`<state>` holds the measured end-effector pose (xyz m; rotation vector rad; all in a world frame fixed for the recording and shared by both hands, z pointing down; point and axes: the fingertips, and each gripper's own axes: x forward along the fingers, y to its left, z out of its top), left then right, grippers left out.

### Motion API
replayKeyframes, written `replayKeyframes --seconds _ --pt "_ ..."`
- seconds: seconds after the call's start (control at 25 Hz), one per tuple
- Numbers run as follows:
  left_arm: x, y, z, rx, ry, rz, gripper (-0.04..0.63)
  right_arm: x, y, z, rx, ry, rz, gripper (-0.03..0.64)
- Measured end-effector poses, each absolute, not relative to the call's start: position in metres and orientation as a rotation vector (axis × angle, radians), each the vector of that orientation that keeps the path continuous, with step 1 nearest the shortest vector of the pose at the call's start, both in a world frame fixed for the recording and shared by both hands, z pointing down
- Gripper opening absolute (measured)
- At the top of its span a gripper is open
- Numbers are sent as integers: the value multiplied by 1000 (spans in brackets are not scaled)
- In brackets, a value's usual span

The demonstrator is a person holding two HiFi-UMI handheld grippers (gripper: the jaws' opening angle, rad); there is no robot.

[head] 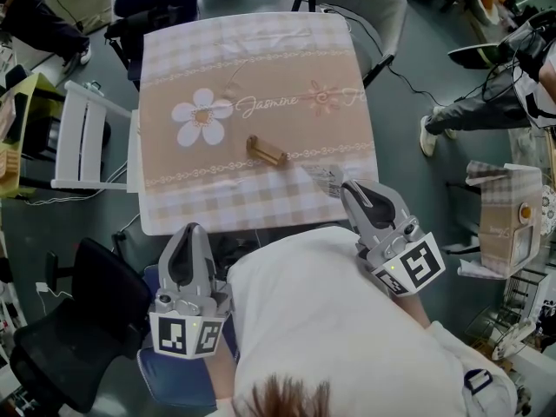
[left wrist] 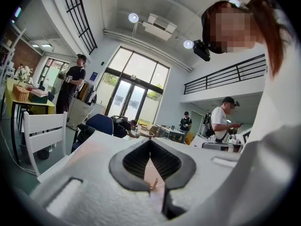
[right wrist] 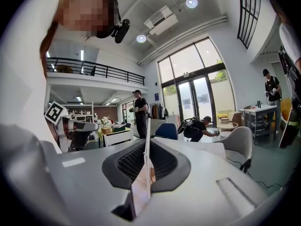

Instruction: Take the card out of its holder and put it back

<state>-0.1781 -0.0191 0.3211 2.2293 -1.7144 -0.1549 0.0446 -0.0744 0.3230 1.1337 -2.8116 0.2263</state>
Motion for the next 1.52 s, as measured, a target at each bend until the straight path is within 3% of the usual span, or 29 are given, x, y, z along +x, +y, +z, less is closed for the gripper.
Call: replayKeyframes --seconds 1.52 --pt "-163 -16 313 2303 -1687 -147 3 54 -66 321 1155 -2820 237 19"
